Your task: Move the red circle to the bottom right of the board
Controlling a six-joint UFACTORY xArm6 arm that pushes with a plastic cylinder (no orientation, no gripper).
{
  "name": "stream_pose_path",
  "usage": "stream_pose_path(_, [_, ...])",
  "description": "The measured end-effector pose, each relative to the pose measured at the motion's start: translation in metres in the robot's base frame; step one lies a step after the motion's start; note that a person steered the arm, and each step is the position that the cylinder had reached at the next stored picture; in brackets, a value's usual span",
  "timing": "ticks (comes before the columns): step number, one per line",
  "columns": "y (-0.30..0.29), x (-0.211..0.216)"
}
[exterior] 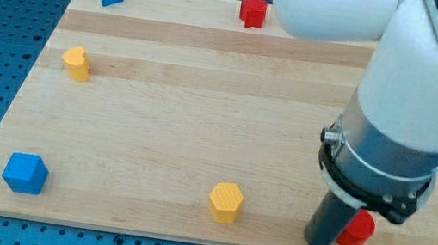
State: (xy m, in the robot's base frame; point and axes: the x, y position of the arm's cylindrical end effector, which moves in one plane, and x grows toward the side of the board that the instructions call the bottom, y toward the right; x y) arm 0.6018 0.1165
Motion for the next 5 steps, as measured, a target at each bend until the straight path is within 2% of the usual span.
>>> stream_pose_path(1, [0.019, -0.023])
stream_pose_path(2, [0.042, -0.024])
stream_pose_path(5, [0.063, -0.023])
